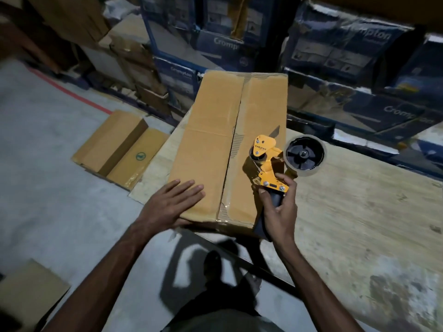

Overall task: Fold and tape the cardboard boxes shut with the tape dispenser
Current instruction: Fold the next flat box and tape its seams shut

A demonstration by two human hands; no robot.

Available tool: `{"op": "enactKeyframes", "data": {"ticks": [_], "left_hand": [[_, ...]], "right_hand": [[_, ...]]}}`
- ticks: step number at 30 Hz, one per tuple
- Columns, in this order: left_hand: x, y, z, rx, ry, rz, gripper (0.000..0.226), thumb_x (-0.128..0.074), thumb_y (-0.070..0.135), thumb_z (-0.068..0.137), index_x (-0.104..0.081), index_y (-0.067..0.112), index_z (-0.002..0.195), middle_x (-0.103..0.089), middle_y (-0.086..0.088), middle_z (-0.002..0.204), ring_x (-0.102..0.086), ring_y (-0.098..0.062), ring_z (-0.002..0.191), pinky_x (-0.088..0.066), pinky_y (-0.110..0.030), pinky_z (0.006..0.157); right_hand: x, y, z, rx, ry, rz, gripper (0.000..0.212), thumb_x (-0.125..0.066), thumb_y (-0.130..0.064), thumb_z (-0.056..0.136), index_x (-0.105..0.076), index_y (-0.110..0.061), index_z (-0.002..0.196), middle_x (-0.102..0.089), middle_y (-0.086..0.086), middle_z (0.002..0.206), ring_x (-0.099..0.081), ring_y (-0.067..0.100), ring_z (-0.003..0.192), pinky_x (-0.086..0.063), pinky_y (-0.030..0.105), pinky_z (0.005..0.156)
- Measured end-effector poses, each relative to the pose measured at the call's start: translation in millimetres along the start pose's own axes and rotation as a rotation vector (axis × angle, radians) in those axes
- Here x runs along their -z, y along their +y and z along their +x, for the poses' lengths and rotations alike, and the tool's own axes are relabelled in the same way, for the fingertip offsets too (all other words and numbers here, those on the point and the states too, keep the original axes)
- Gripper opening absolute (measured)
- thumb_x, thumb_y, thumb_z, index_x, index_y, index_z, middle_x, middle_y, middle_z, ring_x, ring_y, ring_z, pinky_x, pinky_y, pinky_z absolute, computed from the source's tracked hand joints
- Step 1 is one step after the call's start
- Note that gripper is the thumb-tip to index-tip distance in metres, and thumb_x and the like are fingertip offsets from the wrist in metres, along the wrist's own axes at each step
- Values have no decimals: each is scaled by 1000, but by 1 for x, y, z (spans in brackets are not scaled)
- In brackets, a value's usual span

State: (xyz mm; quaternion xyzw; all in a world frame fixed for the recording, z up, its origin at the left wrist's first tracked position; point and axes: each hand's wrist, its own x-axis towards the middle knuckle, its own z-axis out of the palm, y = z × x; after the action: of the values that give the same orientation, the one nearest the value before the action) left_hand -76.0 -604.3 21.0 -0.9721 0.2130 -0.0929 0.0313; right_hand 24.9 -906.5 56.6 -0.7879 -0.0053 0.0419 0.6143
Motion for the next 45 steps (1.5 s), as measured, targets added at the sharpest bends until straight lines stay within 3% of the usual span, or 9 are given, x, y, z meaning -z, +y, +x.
{"op": "enactKeyframes", "data": {"ticks": [3,7,13,20,24,28,31,36,45], "left_hand": [[8,-22,-6,94,-118,1,105,-85,56,72,-39,22,160,-30,0,169,-31,-25,155,-35,-49,119],[19,-43,-17,459,-204,-87,122,-93,47,63,-25,36,164,-15,1,173,-19,-28,158,-35,-53,116],[10,-20,-29,866,39,-420,124,-96,33,67,-21,25,165,-9,0,174,-24,-32,152,-38,-55,115],[23,1,-48,1219,406,-1070,106,-88,3,78,-30,28,163,-39,9,162,-37,-5,146,-35,-31,119],[31,-20,-69,1212,447,-1233,64,-64,-12,90,-62,28,140,-65,10,138,-59,12,118,-50,-30,110],[35,-38,-84,1311,469,-1273,42,-60,-3,94,-76,22,124,-75,15,116,-69,-1,109,-56,-39,103],[45,-49,-84,1467,487,-1461,23,-64,13,100,-75,7,119,-80,-5,103,-76,-8,86,-60,-20,69],[72,-73,-88,1584,288,-2179,64,-47,43,109,-55,-17,130,-65,-38,122,-78,-35,80,-64,-33,61],[86,-85,-101,1459,304,-2541,62,-39,36,112,-34,-11,152,-53,-45,135,-74,-48,97,-65,-47,68]], "right_hand": [[-27,-5,-4,14,10,-31,43,-71,-29,97,-47,-39,132,-70,-26,93,-58,2,64,-42,37,56],[-68,-14,-7,-1,62,-21,42,-66,-49,92,-44,-49,128,-70,-5,110,-65,24,86,-49,37,67],[-87,-20,-9,70,160,-135,42,-69,-40,93,-47,-36,130,-61,-14,77,-59,10,66,-48,37,59],[-90,-26,-20,192,64,-253,43,-72,-29,95,-48,-38,129,-67,-10,108,-65,22,98,-54,42,81],[-89,-44,-29,355,-251,-330,46,-69,-24,98,-46,-33,136,-73,-4,94,-65,12,72,-50,36,57],[-106,-74,-27,557,-529,-477,45,-65,-17,100,-45,-32,138,-65,-7,74,-58,8,58,-44,38,52],[-129,-95,-28,689,-622,-563,42,-63,-18,99,-48,-28,137,-55,-22,70,-53,-1,60,-35,23,53],[-161,-117,-28,841,-736,-610,37,-63,-19,100,-52,-23,135,-52,-33,79,-50,-6,63,-32,14,55],[-165,-115,-24,907,-823,-617,37,-59,-27,100,-49,-30,136,-61,-13,82,-49,-2,60,-35,23,52]]}}
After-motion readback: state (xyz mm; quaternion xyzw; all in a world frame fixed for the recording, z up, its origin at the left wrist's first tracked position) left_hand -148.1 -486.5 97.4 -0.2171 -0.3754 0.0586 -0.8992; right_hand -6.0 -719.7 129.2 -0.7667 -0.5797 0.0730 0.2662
